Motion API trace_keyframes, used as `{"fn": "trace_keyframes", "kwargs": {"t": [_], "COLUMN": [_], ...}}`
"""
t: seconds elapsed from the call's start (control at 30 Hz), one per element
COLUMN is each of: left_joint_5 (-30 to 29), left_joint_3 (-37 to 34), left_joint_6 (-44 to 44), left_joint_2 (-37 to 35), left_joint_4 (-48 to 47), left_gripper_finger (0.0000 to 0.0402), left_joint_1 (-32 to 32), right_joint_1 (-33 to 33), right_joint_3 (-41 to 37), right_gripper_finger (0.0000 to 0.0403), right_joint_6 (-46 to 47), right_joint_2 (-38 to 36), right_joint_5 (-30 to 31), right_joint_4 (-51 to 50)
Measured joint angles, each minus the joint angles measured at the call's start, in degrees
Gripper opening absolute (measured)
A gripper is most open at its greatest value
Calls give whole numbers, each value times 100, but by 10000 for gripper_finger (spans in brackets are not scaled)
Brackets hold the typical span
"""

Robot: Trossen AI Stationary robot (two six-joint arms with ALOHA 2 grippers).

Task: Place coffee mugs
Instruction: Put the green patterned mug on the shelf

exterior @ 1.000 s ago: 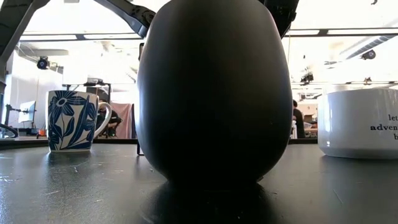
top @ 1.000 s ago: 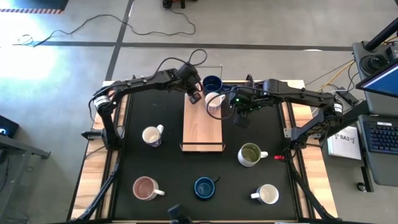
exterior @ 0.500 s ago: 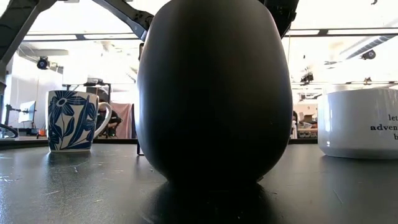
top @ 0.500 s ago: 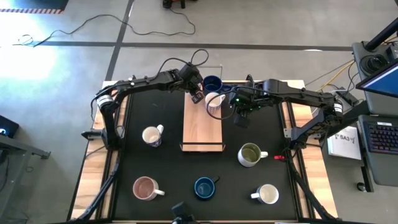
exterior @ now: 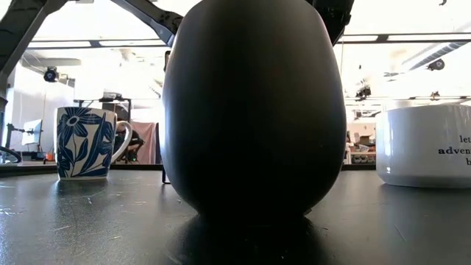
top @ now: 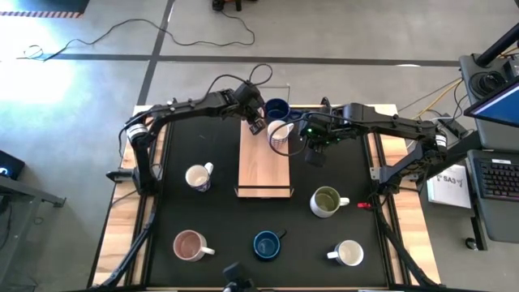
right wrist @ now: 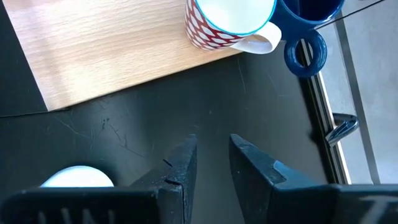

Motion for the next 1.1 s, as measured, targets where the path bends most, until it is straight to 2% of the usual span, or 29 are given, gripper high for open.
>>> {"fn": "trace_keyframes", "kwargs": {"t": [0.43, 0.73, 1.1], "left_joint_5": [-151, -173, -238], "left_joint_3": [274, 265, 269], "left_joint_6": [154, 182, 201], "left_joint_2": [12, 168, 177], "left_joint_4": [-649, -558, -403], "left_gripper_finger": [49, 47, 75], "left_joint_1": [0, -1, -7], "right_joint_1": [0, 1, 0], "right_joint_3": [0, 0, 0], "right_gripper_finger": [84, 88, 89], "right_joint_6": [-3, 55, 55], "right_joint_2": [0, 0, 0], "right_joint_5": [-1, -2, -2], "right_joint_4": [-39, -40, -44]}}
